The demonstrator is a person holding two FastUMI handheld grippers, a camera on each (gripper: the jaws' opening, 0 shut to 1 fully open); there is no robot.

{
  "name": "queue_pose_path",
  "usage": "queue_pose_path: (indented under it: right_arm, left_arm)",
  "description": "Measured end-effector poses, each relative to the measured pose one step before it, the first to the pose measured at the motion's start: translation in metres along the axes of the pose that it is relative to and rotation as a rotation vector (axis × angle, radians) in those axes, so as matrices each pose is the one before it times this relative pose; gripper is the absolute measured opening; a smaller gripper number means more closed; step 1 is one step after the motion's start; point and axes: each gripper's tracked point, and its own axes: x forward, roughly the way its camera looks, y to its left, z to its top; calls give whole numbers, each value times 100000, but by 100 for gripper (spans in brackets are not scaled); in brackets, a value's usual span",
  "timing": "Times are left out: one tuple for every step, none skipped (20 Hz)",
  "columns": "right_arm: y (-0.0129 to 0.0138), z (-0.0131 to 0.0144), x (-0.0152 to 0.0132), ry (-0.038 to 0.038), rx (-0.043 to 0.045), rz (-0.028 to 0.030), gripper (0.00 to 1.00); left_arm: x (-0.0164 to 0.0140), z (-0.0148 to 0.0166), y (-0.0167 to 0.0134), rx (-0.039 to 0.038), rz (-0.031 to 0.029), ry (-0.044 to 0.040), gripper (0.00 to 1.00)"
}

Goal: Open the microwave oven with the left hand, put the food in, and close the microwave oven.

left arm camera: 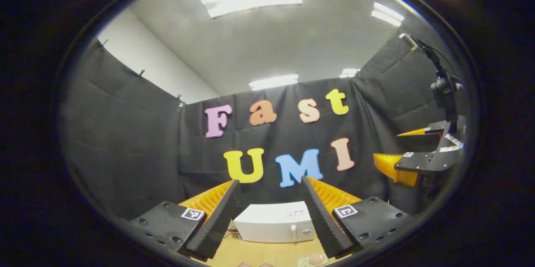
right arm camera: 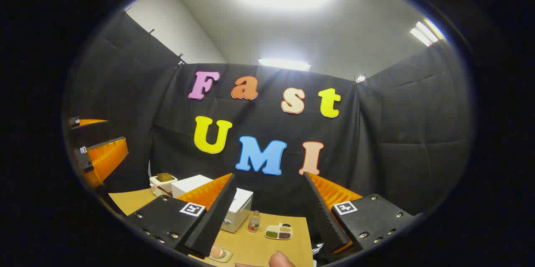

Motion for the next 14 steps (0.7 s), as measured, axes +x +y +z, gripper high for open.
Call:
queue_pose_path:
  right_arm:
    - [-143,90,25,232,-91,-266,96]
    - [-259,-36,33,254,-266,-524,96]
    - [-192,-90,-72,145,-85,-491,96]
    - [-259,-13,-53,140,209,-431,96]
    - [-307,-41,-89,174,282,-537,96]
    - [-330,108,-127,-364,191,-463,96]
    - [-389,202,-124,-815,53,-952,96]
    - [-425,98,-10,-308,-155,-1012,96]
    - [-203,-237,-58,371,43,-264,96]
    - [-76,-151,4,759,384,21,96]
    - [-153,-144,53,419,672,135,96]
    - [-187,127,133,73,588,-51,96]
    - [-303,18,109,-44,309,-182,96]
    - [-203,-1,107,16,-35,-191,96]
  left_arm:
    - [116,60,26,-489,206,150,99]
    - [50,-320,-188,-501,-239,554,99]
    - [3,-276,-250,-339,-578,715,99]
    - [108,-186,-129,-221,-355,445,96]
    - [95,82,-193,-198,-569,261,99]
    - [212,-123,-328,-374,-707,70,99]
    - [141,153,-265,-240,-492,66,99]
    - [-58,73,-234,-173,-442,-284,99]
    - [103,119,-301,35,-350,200,99]
    - [74,-170,-207,-65,-326,69,99]
    - [146,138,-229,-208,-458,113,99]
    - [63,-57,-297,-287,-249,-54,99]
    - [247,-98,-233,-251,-275,129,96]
    - [220,8,-344,-59,-647,393,96]
